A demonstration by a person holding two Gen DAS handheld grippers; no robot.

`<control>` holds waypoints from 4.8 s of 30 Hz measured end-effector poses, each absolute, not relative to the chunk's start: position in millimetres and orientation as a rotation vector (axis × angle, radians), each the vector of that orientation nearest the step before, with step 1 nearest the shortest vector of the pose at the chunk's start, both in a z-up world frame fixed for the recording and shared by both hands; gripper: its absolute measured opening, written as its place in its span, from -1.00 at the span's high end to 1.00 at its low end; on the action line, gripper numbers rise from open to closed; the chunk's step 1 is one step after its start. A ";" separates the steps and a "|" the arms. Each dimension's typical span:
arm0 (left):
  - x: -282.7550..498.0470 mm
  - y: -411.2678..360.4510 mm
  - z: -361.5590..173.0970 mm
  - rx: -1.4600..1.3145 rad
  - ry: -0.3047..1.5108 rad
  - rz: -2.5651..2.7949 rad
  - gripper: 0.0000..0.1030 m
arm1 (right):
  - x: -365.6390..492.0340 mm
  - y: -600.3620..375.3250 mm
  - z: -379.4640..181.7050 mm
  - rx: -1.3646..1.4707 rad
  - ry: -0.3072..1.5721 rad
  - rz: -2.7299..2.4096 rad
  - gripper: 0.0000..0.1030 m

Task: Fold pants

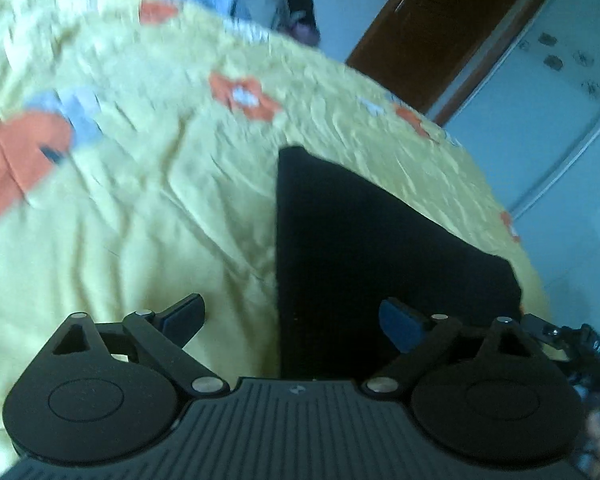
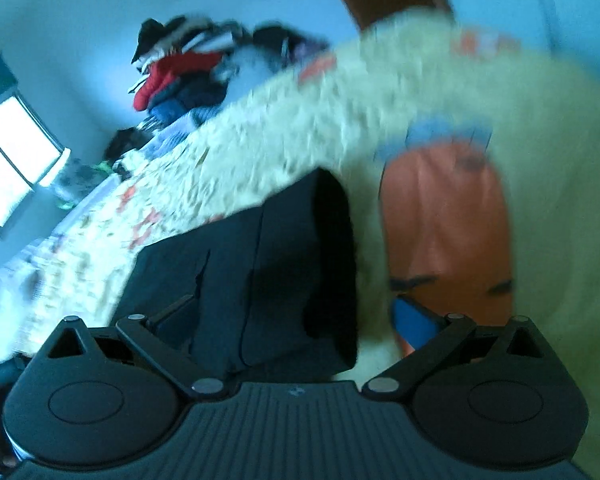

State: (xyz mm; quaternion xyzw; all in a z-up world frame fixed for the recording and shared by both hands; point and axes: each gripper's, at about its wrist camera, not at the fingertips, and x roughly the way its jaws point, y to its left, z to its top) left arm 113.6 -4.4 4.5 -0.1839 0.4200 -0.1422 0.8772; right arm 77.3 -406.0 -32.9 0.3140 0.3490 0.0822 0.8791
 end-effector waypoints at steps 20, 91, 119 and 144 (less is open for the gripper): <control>129.9 -18.8 -4.5 -0.370 0.809 -0.386 0.70 | 89.7 -398.9 -37.0 0.638 0.712 0.292 0.27; 15.6 -30.3 -8.8 0.095 0.677 0.061 -0.95 | 26.1 -184.5 -30.2 0.078 0.798 0.046 -0.99; 12.1 -21.6 -20.7 0.023 0.670 0.053 -1.00 | 19.3 -180.7 -45.9 0.042 0.673 0.002 -1.00; 11.8 -20.6 -21.4 0.012 0.669 0.061 -1.00 | 24.8 -180.0 -45.3 0.038 0.674 -0.007 -1.00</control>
